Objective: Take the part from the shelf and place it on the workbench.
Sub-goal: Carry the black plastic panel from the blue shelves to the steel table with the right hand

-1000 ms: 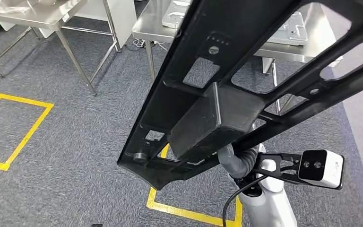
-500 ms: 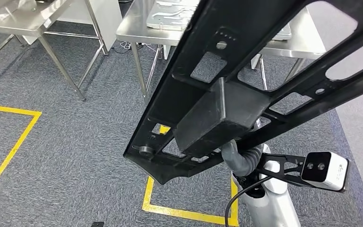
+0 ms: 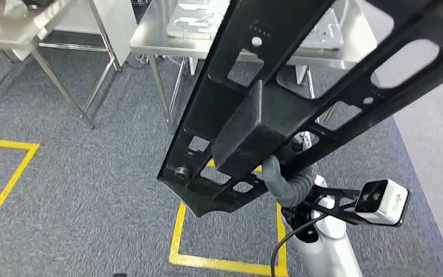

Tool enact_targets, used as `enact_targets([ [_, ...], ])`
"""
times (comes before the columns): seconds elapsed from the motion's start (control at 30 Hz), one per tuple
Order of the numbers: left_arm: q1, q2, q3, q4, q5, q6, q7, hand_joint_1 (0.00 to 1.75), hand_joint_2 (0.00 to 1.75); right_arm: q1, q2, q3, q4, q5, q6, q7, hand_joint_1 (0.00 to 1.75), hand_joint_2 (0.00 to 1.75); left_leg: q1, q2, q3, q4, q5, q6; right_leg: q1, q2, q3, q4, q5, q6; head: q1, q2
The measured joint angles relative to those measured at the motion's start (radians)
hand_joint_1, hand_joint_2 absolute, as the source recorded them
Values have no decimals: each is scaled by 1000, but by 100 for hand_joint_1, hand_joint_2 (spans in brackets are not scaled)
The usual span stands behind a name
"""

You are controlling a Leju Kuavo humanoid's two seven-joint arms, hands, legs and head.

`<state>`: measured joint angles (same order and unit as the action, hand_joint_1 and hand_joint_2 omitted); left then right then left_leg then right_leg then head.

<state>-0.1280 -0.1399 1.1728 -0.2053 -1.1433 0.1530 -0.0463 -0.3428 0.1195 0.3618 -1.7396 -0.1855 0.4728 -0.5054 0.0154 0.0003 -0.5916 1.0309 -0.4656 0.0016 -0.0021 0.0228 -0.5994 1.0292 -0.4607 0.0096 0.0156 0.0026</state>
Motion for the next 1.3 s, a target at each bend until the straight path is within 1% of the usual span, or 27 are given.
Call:
enact_targets([
  [0.07,-1,-1,0,0,-4,0,3,0,175,2,0,0,-1,0,-7,-1,175,175,5,2,4,-8,5,12,-1,-5,-12,31,-24,10,4,0],
  [0.1,-2,-1,0,0,-7,0,3,0,175,4,0,0,-2,0,-9,-2,175,175,6,3,5,-11,6,17,-3,-9,-34,78,-50,15,6,0],
  [0.17,-3,-1,0,0,-12,0,5,0,175,10,0,0,-3,0,-11,-3,175,175,6,5,6,-12,3,22,-7,-12,-102,215,-110,24,9,0],
  [0.2,-3,-1,0,0,-15,0,6,0,175,15,-1,0,-3,0,-11,-3,175,175,6,5,7,-12,1,22,-10,-13,-131,267,-124,27,8,0],
  [0.23,-2,-1,0,0,-17,0,8,0,175,18,-1,0,-3,0,-11,-4,175,175,6,6,8,-12,0,21,-12,-14,-143,285,-118,29,8,0],
  [0.27,-2,-1,0,0,-20,0,9,0,175,20,-1,0,-3,0,-11,-4,175,175,6,6,11,-12,-2,20,-14,-16,-133,258,-91,29,8,0],
  [0.33,-3,-2,0,0,-25,0,11,0,175,21,-1,0,-4,0,-11,-6,175,175,6,6,21,-12,-8,13,-15,-23,-66,120,-18,25,9,0],
  [0.37,-3,-2,-1,0,-27,0,11,0,175,20,-1,0,-6,0,-11,-6,175,175,5,6,25,-11,-12,8,-12,-26,-34,55,5,21,8,0],
  [0.4,-4,-2,-1,0,-28,0,12,0,175,20,-2,0,-7,0,-11,-7,175,175,3,6,27,-11,-15,3,-9,-28,-15,14,14,16,8,0],
  [0.47,-5,-3,-1,0,-29,0,12,0,175,21,-2,0,-9,-1,-11,-8,175,175,1,9,29,-15,-17,-10,-3,-26,-9,-4,9,6,7,0],
  [0.53,-7,-3,-1,0,-29,0,13,0,175,21,-2,0,-10,-1,-11,-8,175,175,3,10,31,-11,-25,-22,-6,-22,-3,-11,9,-7,7,0],
  [0.57,-8,-3,-1,0,-29,0,13,0,175,20,-2,0,-12,-1,-11,-9,175,175,4,10,23,11,-39,-26,-8,-21,3,-15,9,-14,5,0],
  [0.6,-9,-3,-1,0,-29,0,13,0,175,20,-2,0,-13,-1,-11,-9,175,175,5,9,5,52,-60,-28,-10,-22,9,-19,8,-21,4,0],
  [0.67,-9,-3,-1,0,-30,0,15,0,175,21,-2,-1,-14,-1,-11,-9,175,175,5,8,-64,187,-115,-31,-6,-22,16,-19,1,-32,1,0],
  [0.7,-7,-3,-1,0,-30,0,16,0,175,22,-2,-1,-14,-1,-11,-9,175,175,5,8,-99,245,-129,-32,-4,-21,20,-19,-2,-35,1,0],
  [0.73,-6,-3,-1,0,-30,0,17,0,175,23,-2,-1,-14,-1,-11,-9,175,175,5,8,-122,275,-125,-32,-2,-18,24,-17,-7,-37,1,0],
  [0.77,-5,-3,-1,0,-30,-1,19,0,175,24,-2,-1,-14,-1,-11,-9,175,175,5,8,-126,264,-100,-31,-1,-15,28,-15,-12,-36,1,0],
  [0.83,-5,-3,-2,0,-31,-1,20,0,175,24,-2,-1,-14,-1,-11,-9,175,175,4,7,-86,147,-17,-24,0,-10,38,-8,-25,-33,1,0],
  [0.87,-6,-2,-2,0,-31,-1,21,0,175,24,-2,-1,-14,-1,-11,-9,175,175,2,7,-61,88,12,-19,1,-9,40,-3,-31,-29,1,0],
  [0.9,-8,-2,-2,0,-32,-1,21,0,175,24,-2,-1,-14,-1,-12,-9,175,175,-1,6,-43,44,25,-14,3,-7,39,0,-36,-25,0,0],
  [0.97,-10,-2,-3,0,-33,-1,21,0,175,24,-2,-1,-15,-1,-15,-9,175,175,-6,5,-33,17,20,-6,4,-7,37,1,-39,-15,0,0],
  [1.07,-11,-2,-3,0,-33,-3,20,0,175,24,-2,-1,-18,0,-23,-8,175,175,1,4,-23,-2,21,9,3,-10,35,14,-54,0,2,0],
  [1.13,-13,-3,-3,0,-33,-4,19,0,175,24,-3,-1,-20,0,-26,-9,175,175,5,5,-14,-10,20,18,-1,-12,-10,103,-99,10,4,0],
  [1.2,-14,-4,-3,0,-33,-5,19,0,175,27,-4,-1,-20,0,-28,-9,175,175,5,6,-11,-10,16,22,-8,-13,-88,234,-145,19,5,0],
  [1.23,-14,-4,-3,0,-33,-5,19,0,175,30,-6,-1,-19,0,-28,-9,175,175,6,6,-9,-10,14,21,-12,-15,-115,271,-146,22,5,0],
  [1.27,-13,-4,-3,0,-33,-5,19,0,175,31,-6,-1,-19,0,-29,-9,175,175,7,5,-5,-10,11,20,-15,-16,-125,271,-127,25,5,0],
  [1.3,-13,-4,-3,0,-33,-5,19,0,175,32,-7,-1,-19,0,-29,-9,175,175,8,5,0,-10,7,17,-19,-18,-114,231,-89,27,5,0],
])
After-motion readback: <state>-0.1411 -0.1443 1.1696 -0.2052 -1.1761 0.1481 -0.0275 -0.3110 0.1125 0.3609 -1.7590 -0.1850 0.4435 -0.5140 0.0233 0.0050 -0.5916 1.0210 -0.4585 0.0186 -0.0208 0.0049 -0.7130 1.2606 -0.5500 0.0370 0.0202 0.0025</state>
